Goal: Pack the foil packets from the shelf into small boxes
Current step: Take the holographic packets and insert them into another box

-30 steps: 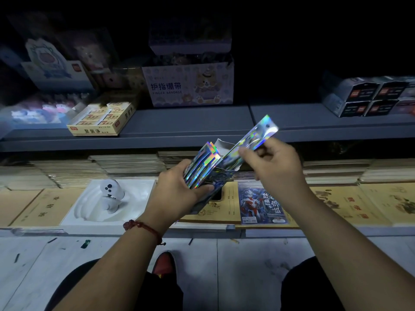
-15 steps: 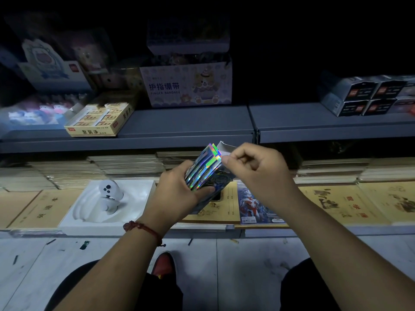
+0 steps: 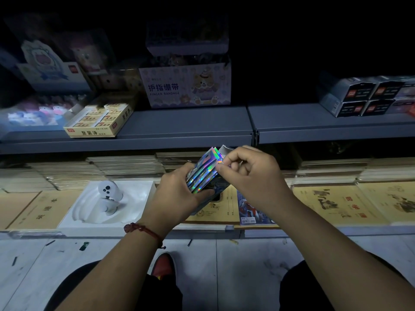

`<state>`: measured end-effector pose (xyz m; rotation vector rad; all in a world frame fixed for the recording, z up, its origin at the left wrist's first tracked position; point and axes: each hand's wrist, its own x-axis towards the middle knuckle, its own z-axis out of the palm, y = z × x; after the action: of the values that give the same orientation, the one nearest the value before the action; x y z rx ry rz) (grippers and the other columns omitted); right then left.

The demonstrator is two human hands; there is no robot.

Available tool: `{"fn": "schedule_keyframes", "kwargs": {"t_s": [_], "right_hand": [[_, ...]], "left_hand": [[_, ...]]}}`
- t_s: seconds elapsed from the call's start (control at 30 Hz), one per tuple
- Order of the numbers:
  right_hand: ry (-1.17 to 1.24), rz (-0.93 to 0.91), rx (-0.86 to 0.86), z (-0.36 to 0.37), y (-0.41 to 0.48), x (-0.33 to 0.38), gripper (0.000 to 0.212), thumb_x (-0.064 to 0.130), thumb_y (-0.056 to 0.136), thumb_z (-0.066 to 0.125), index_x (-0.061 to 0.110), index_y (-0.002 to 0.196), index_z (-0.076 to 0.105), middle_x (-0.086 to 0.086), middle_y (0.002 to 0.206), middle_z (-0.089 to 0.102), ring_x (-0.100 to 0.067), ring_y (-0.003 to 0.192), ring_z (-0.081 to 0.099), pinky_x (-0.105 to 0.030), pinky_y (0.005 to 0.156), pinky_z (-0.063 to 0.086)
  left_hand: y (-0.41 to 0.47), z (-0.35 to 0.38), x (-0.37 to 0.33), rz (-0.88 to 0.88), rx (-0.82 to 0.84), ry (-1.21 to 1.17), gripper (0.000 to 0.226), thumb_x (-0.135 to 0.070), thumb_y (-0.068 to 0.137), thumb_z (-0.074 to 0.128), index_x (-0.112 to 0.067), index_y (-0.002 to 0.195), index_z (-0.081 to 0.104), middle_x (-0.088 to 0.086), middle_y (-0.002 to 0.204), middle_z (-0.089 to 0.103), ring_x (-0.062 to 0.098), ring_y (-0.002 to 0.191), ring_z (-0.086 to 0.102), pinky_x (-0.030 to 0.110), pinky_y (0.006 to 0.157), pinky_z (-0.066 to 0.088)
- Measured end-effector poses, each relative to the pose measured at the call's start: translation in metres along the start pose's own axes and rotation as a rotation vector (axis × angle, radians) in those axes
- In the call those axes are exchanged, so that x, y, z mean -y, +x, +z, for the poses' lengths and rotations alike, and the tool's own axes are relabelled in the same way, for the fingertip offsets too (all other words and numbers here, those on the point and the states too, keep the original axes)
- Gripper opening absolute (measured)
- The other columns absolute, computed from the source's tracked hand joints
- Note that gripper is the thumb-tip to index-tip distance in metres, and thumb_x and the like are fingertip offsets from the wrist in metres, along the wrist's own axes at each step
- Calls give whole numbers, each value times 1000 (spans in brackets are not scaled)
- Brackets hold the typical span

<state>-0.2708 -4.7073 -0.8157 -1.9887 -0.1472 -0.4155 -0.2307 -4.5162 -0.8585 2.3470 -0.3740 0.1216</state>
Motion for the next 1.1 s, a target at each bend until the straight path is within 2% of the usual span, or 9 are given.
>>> {"fn": "schedule_keyframes", "kwargs": {"t_s": [0.23, 0.33, 0.47, 0.53, 0.67, 0.73, 0.87, 1.0, 1.1], "right_hand": [[114, 93, -32, -2, 3, 3, 16, 10, 88, 76, 8, 74, 69, -3, 66, 53, -6, 54, 43, -17, 52, 35], [243, 130, -191, -9, 6, 4, 16, 5, 88, 72, 7, 73, 65, -5, 62, 49, -12, 53, 44, -19, 49, 33], [345, 158, -335, -18, 10, 1, 19, 8, 93, 68, 8, 75, 60, 5, 53, 43, -12, 48, 35, -24, 48, 30], [368, 187, -264, -17, 10, 1, 21, 13, 96, 68, 5, 78, 60, 5, 50, 43, -12, 45, 35, -22, 45, 30], [226, 212, -24, -7, 5, 5, 26, 19, 93, 74, -1, 80, 65, -25, 63, 53, -18, 39, 41, -24, 42, 34], [198, 201, 1, -5, 4, 5, 26, 18, 93, 74, 2, 74, 64, -26, 67, 59, -19, 36, 44, -27, 43, 37], [250, 190, -139, -11, 8, 5, 21, 13, 96, 69, 4, 77, 65, -11, 52, 50, -15, 34, 43, -24, 41, 37], [400, 166, -326, -23, 12, 1, 21, 9, 100, 62, -8, 91, 54, -20, 52, 47, -24, 34, 43, -26, 36, 34], [413, 132, -441, -34, 15, 0, 19, 10, 102, 59, 0, 88, 52, -31, 55, 42, -21, 31, 44, -30, 36, 34]], "left_hand": [[2, 0, 4, 10, -32, 18, 42, -48, 70, 87, -41, 98, 57, -21, 79, 66, -6, 77, 62, 14, 60, 44], [2, 0, 6, -9, -40, 14, 40, -48, 69, 88, -42, 94, 57, -20, 78, 67, -2, 75, 62, 25, 64, 51], [2, 1, 6, 1, -24, 15, 38, -48, 69, 88, -46, 86, 54, -20, 77, 66, -2, 73, 61, 24, 62, 47], [3, 1, 6, 0, -17, 13, 38, -47, 69, 88, -45, 85, 53, -20, 77, 66, -2, 72, 61, 23, 61, 46], [2, 1, 3, 17, -10, 17, 40, -46, 71, 88, -44, 92, 53, -22, 78, 65, -4, 75, 61, 18, 60, 42], [1, 2, 2, 17, -7, 19, 41, -45, 71, 88, -43, 95, 55, -24, 78, 64, -5, 76, 61, 17, 61, 42], [2, 0, 2, -17, -14, -1, 40, -45, 71, 88, -40, 96, 58, -22, 81, 66, -6, 78, 62, 14, 61, 42], [2, -2, 5, -51, -33, -12, 42, -43, 69, 89, -37, 101, 62, -18, 83, 70, -2, 77, 64, 23, 68, 53], [4, -3, 7, -82, -65, -8, 45, -46, 68, 89, -34, 104, 65, -18, 82, 71, -3, 75, 64, 21, 67, 52]]}}
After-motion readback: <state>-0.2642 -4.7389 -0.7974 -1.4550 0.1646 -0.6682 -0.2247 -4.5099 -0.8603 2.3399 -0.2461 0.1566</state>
